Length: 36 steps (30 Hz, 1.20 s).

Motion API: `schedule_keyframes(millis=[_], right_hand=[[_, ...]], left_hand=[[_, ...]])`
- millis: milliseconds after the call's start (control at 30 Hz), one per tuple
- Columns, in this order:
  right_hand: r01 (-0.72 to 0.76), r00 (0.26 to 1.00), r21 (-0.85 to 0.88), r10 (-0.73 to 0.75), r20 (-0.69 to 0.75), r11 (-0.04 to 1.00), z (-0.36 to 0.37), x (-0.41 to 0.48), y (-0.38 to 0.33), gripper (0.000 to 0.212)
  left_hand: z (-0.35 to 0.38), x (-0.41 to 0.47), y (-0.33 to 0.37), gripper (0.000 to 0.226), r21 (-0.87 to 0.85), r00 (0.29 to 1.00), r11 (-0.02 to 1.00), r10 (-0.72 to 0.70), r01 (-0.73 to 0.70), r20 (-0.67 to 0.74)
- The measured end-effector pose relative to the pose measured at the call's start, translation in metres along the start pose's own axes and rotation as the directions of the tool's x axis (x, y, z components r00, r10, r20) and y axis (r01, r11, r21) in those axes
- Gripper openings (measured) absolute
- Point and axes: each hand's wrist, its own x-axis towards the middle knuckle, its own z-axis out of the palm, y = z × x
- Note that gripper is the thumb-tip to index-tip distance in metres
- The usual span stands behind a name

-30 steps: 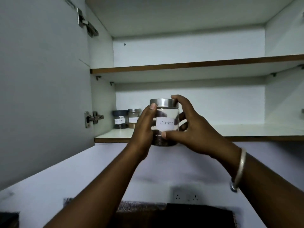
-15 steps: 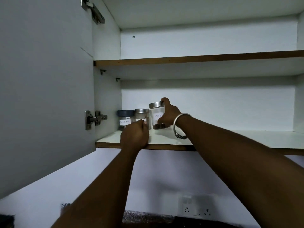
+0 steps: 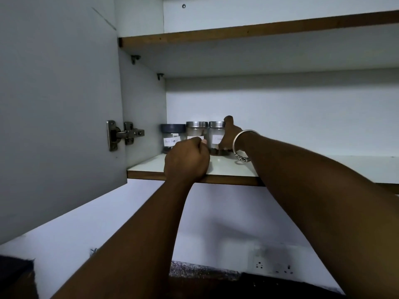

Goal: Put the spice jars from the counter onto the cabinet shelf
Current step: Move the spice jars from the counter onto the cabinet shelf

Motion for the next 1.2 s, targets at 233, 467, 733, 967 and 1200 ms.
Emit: schedule_keyframes(millis=[233,467,733,967,1200], right_hand=[[0.014,1.000,0.034,-0.014,-0.006,0.999,0.007,-0.005,0.006,0.109],[-0.097,0.991,-0.056,0.101,0.085,0.994,-0.021,-0.054,-0.013,0.116],[0.050,0.998,-0.028,-0.049,0.032,0.998,-0.037,-0.193,-0.020,0.029],[0.260,0.964,0.134,-0.248,-0.101,0.956,0.018,-0.344,0.026,0.062],[-0.035,0.976,0.310,-0.034,0.216,0.950,0.154,-0.525,0.125,0.043]], left_hand=[[0.001,-0.001,0.000,0.040,0.014,1.000,1.000,-0.001,0.001,-0.009],[-0.005,-0.011,0.001,0.031,-0.105,0.994,0.990,0.089,-0.095,-0.059],[-0.036,-0.041,0.017,0.045,-0.259,0.982,0.947,0.188,-0.190,-0.029],[-0.042,-0.189,0.047,0.036,-0.454,0.949,0.833,0.279,-0.316,-0.148],[-0.020,-0.431,0.019,0.037,-0.465,0.886,0.883,0.168,0.059,0.432]])
